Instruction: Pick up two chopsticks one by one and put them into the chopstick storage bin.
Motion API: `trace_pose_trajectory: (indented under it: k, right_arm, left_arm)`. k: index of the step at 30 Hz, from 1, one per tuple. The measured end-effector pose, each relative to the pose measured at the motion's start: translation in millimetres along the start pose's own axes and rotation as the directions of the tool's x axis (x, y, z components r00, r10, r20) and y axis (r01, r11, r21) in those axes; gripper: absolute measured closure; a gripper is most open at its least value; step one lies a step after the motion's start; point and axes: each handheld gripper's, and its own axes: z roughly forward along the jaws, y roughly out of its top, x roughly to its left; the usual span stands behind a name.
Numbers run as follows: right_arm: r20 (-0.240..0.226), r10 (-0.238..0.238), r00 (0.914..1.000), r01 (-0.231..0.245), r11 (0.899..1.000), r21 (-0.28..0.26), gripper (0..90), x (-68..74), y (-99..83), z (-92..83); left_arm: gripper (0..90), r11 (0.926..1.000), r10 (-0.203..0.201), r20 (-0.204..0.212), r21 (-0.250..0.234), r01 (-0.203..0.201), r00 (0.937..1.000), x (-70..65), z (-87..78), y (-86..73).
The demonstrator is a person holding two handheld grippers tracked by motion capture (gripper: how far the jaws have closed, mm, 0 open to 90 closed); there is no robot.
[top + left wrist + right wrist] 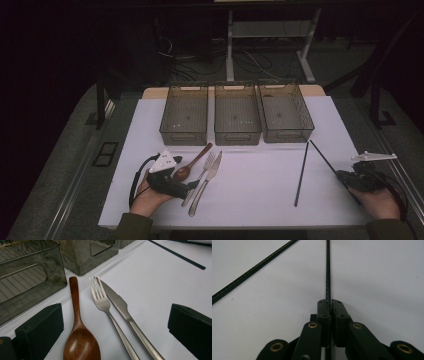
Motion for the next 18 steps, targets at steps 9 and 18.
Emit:
trace_pose_trajectory:
  k: [9, 18]
  right_arm:
    - [-0.044, 0.023, 0.9987, -0.024, 1.0, -0.016, 84.8, -5.9, -1.5, -3.6]
    - [-0.071, 0.042, 0.9966, -0.049, 0.995, -0.092, 84.9, -13.8, -3.1, -17.8]
  left_arm:
    - [0.0, 1.0, 0.0, 0.002, -0.002, 0.0, 1.0, 0.1, 0.0, -0.1]
    - [0.0, 1.0, -0.001, 0.001, 0.0, 0.001, 1.0, 0.4, 0.1, -0.1]
